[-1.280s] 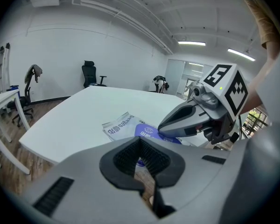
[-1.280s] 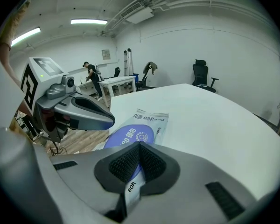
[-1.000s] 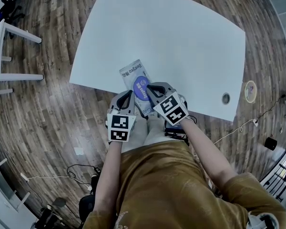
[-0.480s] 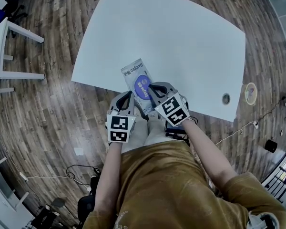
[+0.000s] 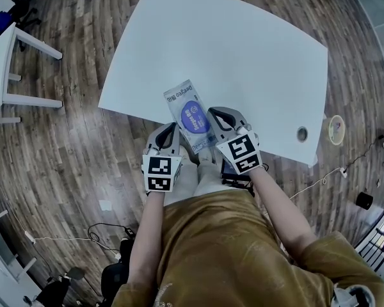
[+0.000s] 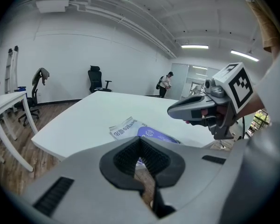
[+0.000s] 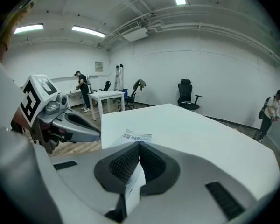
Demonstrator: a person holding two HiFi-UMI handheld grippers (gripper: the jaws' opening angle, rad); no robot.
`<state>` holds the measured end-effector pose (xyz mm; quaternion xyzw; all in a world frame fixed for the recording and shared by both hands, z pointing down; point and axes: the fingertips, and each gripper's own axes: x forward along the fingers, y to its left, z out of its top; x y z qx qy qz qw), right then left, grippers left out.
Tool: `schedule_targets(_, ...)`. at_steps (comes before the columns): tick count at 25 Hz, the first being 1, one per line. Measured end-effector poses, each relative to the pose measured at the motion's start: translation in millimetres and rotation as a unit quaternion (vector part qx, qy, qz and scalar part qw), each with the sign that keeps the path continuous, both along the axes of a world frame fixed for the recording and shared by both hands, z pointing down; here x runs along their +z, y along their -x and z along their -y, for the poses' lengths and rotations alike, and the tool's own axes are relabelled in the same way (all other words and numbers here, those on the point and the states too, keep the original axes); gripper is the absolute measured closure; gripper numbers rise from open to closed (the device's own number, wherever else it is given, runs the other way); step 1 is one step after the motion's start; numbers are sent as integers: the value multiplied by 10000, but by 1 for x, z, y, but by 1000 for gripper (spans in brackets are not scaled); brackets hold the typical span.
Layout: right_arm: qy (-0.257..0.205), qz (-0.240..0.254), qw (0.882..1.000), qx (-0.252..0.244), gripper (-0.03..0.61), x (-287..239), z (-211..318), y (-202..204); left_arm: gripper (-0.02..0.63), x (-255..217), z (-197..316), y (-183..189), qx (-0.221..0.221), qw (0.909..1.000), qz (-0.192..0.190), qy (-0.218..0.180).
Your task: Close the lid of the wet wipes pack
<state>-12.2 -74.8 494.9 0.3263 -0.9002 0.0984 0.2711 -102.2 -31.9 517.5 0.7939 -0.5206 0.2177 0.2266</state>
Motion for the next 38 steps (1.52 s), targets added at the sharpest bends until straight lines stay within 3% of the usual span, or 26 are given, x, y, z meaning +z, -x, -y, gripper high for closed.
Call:
schedule_targets(10, -491, 555, 9962, 448, 572, -53, 10, -23, 616, -46, 16, -2, -159, 9980, 120, -592)
schedule_targets(21, -1036, 1085, 9863, 681, 572, -125, 14, -45, 617, -129, 33, 16, -584, 9870, 300, -1470)
schedule_targets(38, -1144, 1259, 9815, 881, 572, -142, 4, -71, 617, -142, 20, 7, -605, 9844, 418, -1596)
